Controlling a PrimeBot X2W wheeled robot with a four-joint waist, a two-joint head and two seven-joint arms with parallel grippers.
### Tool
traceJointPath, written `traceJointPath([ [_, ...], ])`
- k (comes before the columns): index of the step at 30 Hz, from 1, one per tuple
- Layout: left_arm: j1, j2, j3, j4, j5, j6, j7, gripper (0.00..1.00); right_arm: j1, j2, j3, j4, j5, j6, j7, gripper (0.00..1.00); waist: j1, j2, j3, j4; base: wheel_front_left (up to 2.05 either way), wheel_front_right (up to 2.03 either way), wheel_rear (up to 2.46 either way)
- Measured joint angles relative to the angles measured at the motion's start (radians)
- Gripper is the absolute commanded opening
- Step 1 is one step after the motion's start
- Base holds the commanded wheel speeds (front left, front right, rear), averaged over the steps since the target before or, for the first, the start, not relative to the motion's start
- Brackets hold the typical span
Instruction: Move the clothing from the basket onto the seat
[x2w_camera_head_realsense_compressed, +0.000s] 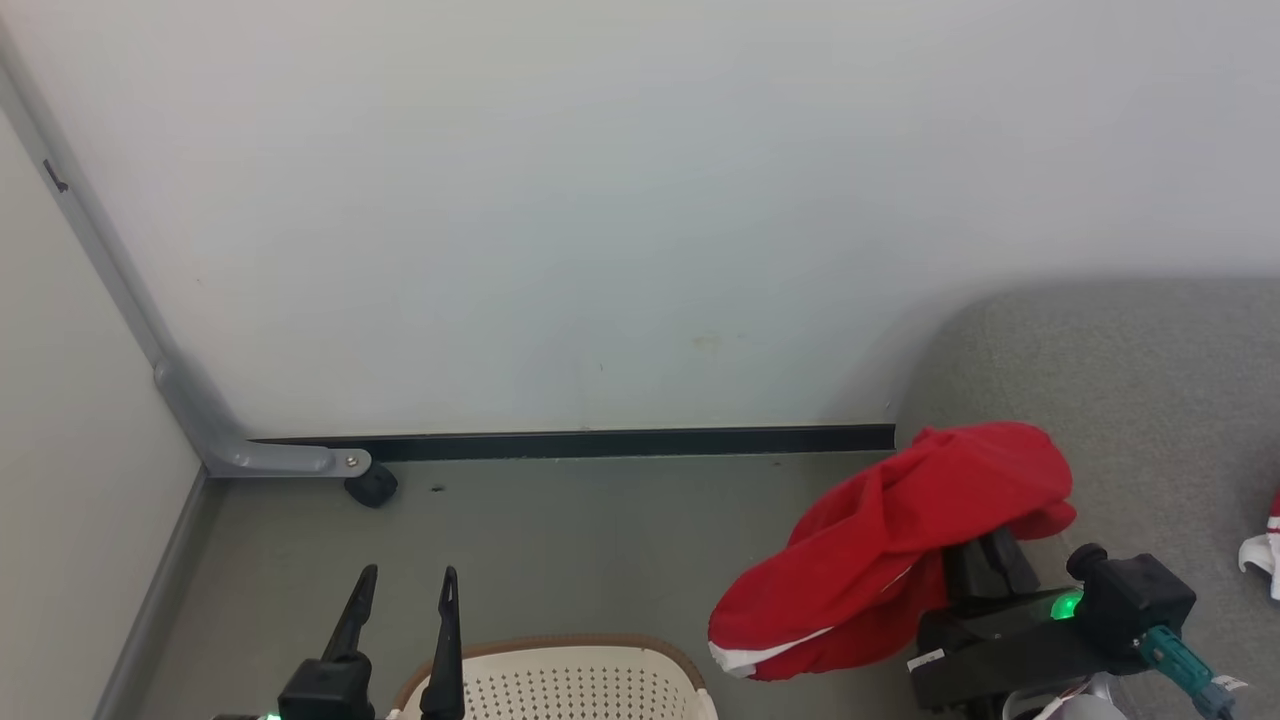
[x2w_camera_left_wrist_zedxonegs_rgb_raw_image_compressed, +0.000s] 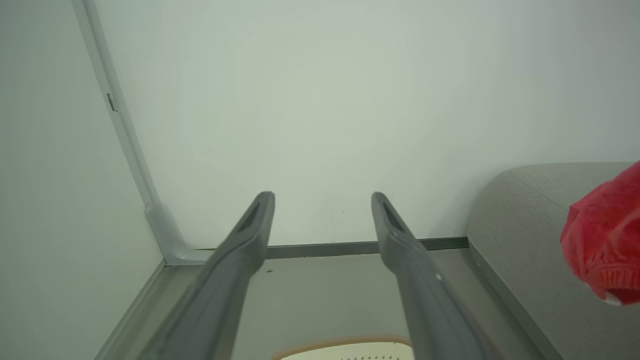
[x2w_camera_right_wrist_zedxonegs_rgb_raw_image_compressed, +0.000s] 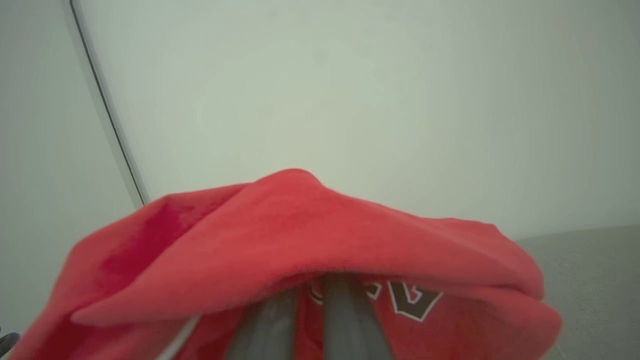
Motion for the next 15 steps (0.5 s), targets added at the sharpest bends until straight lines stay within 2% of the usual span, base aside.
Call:
traceJointPath([
  [15, 0.056, -0.019, 0.045, 0.003, 0.033, 0.0, 0.0, 1.0, 0.1, 0.001, -0.072, -0.047, -0.021, 0.001, 0.0, 0.0, 0.0, 0.0, -0.016, -0.01, 0.0, 0.0, 0.0],
])
